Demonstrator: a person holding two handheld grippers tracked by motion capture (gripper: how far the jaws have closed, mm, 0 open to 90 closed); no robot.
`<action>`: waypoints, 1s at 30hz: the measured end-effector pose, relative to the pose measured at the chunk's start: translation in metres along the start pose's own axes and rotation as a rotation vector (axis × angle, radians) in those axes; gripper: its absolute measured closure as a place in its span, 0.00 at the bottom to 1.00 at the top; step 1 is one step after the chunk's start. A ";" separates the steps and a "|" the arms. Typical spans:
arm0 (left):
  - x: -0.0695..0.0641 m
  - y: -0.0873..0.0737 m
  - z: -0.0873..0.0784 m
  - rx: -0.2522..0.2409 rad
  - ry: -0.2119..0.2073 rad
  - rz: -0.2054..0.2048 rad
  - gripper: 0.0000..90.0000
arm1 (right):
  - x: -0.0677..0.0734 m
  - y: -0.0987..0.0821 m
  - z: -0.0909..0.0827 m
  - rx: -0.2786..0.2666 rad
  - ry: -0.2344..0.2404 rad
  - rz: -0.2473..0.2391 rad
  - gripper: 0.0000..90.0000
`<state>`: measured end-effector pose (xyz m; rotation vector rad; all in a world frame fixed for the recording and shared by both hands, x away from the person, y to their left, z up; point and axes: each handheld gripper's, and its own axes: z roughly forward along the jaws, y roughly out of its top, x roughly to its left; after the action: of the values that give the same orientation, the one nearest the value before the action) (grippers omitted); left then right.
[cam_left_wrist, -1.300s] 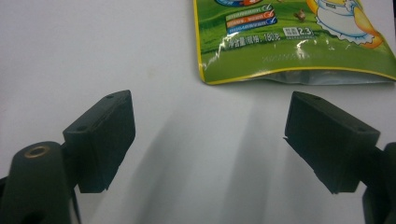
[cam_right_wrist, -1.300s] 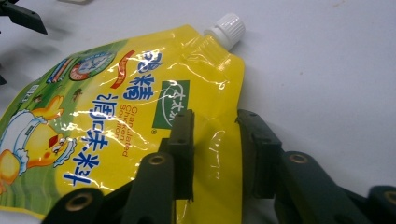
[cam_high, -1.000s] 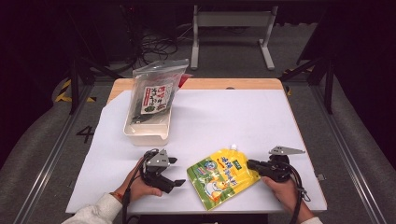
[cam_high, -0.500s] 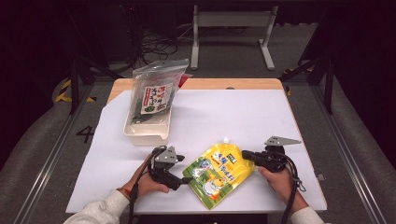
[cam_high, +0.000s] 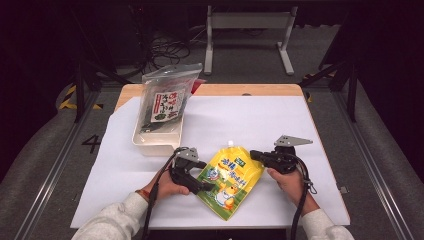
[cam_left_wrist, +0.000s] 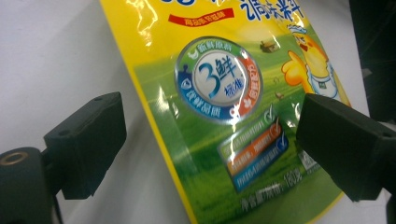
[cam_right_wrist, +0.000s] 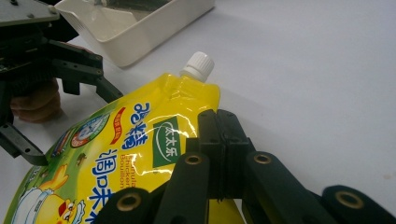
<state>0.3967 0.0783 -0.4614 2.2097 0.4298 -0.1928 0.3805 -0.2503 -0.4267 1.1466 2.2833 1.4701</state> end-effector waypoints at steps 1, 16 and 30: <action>0.001 0.002 0.002 0.006 -0.015 -0.007 0.10 | 0.000 0.001 0.001 -0.003 0.004 -0.009 1.00; 0.013 0.021 0.016 -0.029 -0.044 -0.053 0.15 | 0.006 0.013 0.015 -0.045 0.019 -0.077 1.00; 0.018 0.025 0.006 -0.101 0.026 -0.063 0.71 | 0.026 0.021 0.021 -0.079 -0.008 -0.163 1.00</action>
<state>0.4228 0.0636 -0.4519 2.1029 0.5133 -0.1727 0.3849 -0.2135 -0.4130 0.9197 2.2320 1.4764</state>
